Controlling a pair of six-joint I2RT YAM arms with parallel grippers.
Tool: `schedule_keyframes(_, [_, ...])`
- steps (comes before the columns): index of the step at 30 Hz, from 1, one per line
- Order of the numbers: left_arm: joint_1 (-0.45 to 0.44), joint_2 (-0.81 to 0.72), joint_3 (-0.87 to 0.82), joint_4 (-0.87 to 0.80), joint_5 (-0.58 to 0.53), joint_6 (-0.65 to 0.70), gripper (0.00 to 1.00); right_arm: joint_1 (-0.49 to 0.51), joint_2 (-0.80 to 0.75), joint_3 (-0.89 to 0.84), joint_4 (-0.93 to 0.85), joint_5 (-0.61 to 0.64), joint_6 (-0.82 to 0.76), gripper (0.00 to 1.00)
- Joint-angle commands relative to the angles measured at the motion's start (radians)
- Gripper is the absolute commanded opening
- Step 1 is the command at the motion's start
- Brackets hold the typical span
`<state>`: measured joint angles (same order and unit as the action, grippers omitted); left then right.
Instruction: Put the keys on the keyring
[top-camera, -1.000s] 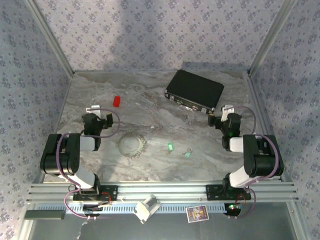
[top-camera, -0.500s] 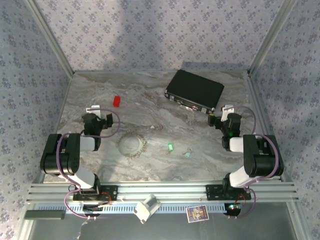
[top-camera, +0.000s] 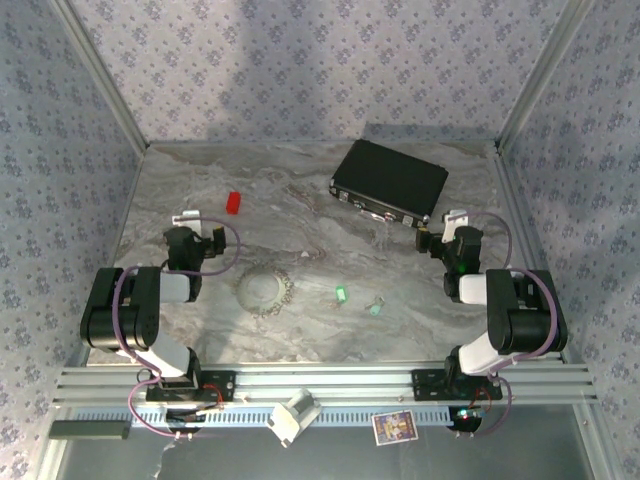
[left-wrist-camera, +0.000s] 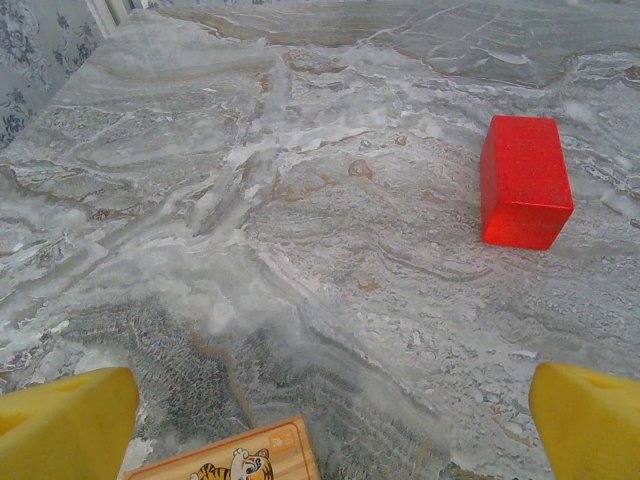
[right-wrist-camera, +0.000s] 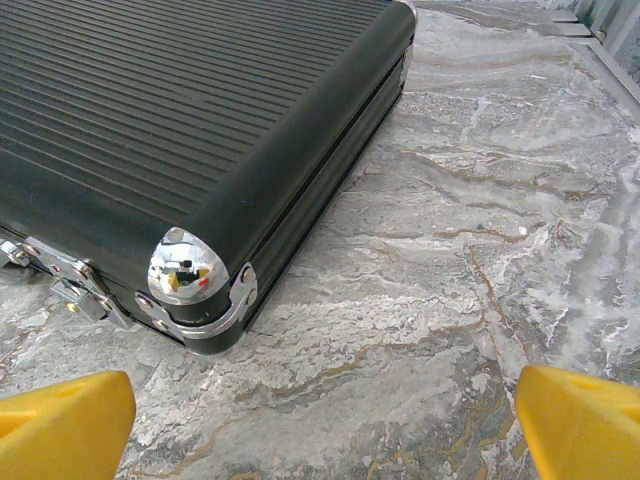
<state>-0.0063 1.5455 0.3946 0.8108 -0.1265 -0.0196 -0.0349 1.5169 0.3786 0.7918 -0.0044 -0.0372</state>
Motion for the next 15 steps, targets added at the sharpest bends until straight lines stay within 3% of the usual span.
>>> schedule_keyframes(1, [0.006, -0.009, 0.016, 0.008, 0.011, -0.014, 1.00, -0.004, 0.003, 0.019, -0.002, 0.004, 0.005, 0.99])
schedule_keyframes(12, [0.006, -0.009, 0.016, 0.010, 0.014, -0.013, 1.00, -0.016, 0.000, 0.013, 0.006, -0.021, 0.014, 0.99])
schedule_keyframes(15, [0.006, -0.036, 0.020, -0.011, 0.035, -0.003, 1.00, -0.016, -0.077, 0.019, -0.072, -0.007, 0.012, 0.99])
